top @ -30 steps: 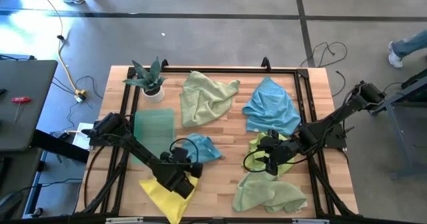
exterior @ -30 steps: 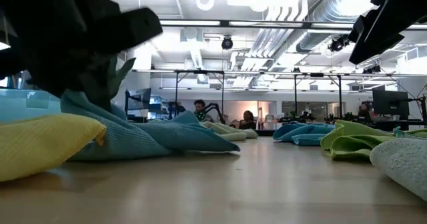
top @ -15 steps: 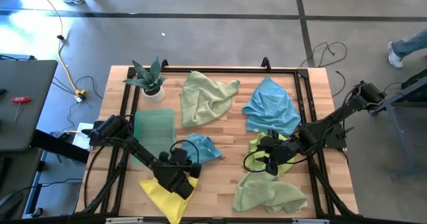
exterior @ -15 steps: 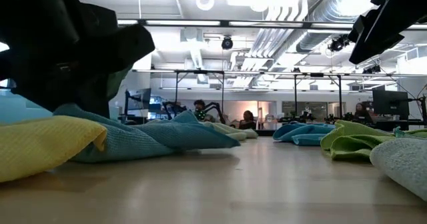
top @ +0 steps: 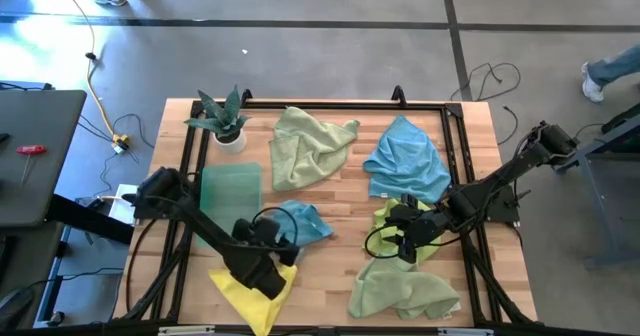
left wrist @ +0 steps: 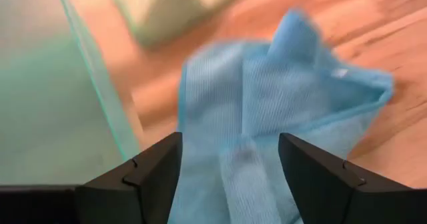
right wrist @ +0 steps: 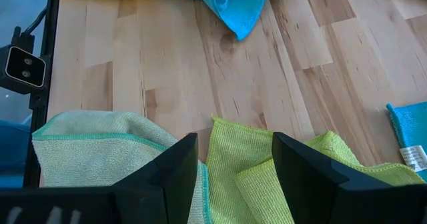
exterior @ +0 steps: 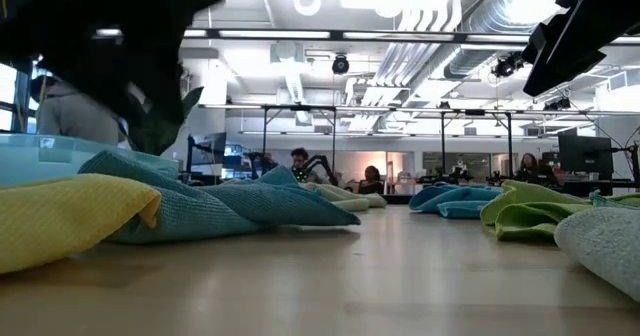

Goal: Fold microfiber towels
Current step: Fold the bottom blue microfiber towel

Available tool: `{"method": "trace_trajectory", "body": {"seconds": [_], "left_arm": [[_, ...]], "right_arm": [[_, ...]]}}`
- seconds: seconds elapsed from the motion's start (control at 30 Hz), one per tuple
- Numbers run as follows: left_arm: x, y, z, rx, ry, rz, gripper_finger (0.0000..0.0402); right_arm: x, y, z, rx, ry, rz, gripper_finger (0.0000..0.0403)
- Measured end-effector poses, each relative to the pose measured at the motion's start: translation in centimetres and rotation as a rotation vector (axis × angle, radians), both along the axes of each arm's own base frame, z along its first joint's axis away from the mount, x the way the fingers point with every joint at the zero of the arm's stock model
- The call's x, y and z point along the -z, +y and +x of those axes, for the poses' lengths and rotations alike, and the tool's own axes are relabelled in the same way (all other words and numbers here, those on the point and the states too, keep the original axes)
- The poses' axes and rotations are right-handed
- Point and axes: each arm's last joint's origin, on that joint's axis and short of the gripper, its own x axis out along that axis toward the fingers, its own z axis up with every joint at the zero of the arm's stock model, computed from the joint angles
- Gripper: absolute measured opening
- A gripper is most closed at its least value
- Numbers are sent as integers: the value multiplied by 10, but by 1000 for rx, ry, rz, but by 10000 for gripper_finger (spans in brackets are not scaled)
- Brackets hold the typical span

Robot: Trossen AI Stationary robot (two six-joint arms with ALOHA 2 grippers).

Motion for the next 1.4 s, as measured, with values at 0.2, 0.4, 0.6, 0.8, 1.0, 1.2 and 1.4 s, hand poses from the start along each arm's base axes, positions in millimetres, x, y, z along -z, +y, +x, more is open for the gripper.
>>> {"method": "trace_trajectory", "body": {"seconds": [0.2,0.4,0.6,0.8,1.0,1.2,1.4], "left_arm": [[-12,10,29,305,48,71,241],[-3,22,68,540,-46,98,241],[25,45,76,606,-117,-132,241],[28,60,80,702,-70,-151,241],[31,60,76,811,41,-139,241],[35,52,70,830,103,-129,241],[46,49,71,833,132,-123,241]], "right_arm": [[0,0,0,0,0,0,183],[0,0,0,0,0,0,183],[0,0,0,0,0,0,183],[0,0,0,0,0,0,183],[0,0,0,0,0,0,183],[0,0,0,-1,-1,0,183],[0,0,0,0,-1,0,183]]}}
